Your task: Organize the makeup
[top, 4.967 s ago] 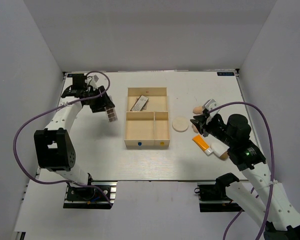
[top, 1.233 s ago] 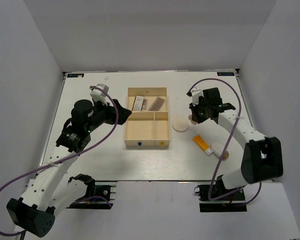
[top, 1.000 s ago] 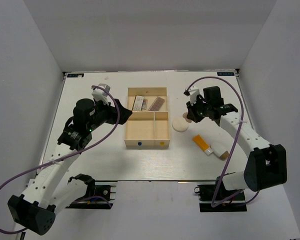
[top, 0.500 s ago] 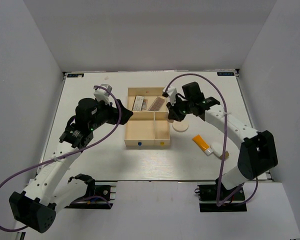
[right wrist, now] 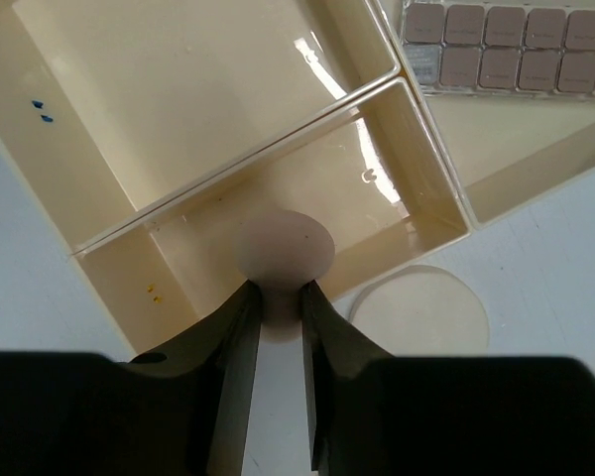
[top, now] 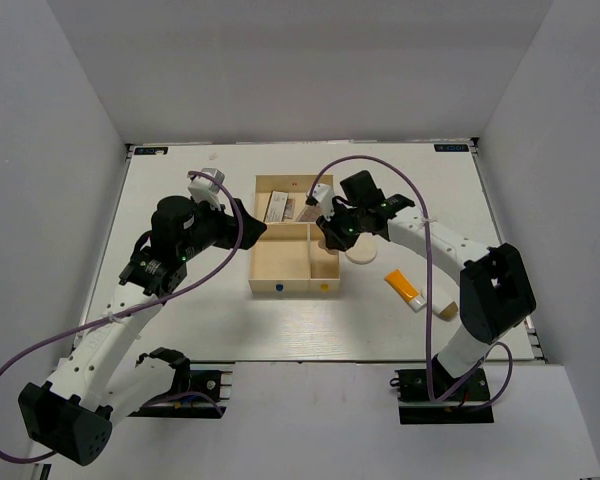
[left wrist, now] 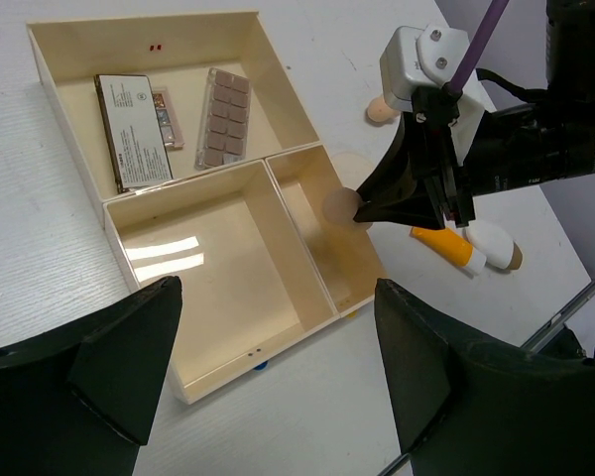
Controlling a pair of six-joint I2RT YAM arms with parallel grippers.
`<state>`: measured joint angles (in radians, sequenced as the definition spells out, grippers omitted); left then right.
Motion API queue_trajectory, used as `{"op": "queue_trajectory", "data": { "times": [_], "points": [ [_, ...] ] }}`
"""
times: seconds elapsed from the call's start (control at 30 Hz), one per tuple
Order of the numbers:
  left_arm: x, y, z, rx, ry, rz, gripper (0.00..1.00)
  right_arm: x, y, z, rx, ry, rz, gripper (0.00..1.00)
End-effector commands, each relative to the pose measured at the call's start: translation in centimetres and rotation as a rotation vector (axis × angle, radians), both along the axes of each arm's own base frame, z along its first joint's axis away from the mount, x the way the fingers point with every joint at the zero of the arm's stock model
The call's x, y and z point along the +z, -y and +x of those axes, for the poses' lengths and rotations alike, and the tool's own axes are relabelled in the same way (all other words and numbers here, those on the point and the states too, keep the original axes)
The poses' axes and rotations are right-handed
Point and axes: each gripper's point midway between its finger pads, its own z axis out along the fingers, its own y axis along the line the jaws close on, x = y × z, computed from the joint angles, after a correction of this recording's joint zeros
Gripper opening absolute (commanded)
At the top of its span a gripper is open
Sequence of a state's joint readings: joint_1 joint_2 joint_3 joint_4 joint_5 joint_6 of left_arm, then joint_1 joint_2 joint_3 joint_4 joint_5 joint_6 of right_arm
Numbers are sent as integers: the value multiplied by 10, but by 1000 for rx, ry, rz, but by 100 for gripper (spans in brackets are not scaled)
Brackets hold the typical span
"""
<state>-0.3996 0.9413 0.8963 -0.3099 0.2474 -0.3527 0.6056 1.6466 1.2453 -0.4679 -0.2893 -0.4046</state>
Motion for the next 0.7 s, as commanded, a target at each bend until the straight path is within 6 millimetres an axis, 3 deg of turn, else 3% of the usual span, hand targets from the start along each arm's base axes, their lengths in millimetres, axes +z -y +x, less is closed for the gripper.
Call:
{"op": "queue_trajectory", "data": {
  "times": [0.0, 0.33, 0.53, 0.67],
  "points": [
    [6, 2, -3, -18, 21, -9, 88, 11, -5, 13, -4, 67, 2, 29],
    [4, 3, -3, -17, 18, -9, 88, 1, -5, 13, -10, 65, -26, 46],
    [4, 2, -2, -16, 16, -9, 88, 0, -8, 10, 4, 57, -28, 63],
    [3, 3, -2, -16, 12, -6, 88, 3, -9, 10, 3, 65, -26, 64]
  ]
}}
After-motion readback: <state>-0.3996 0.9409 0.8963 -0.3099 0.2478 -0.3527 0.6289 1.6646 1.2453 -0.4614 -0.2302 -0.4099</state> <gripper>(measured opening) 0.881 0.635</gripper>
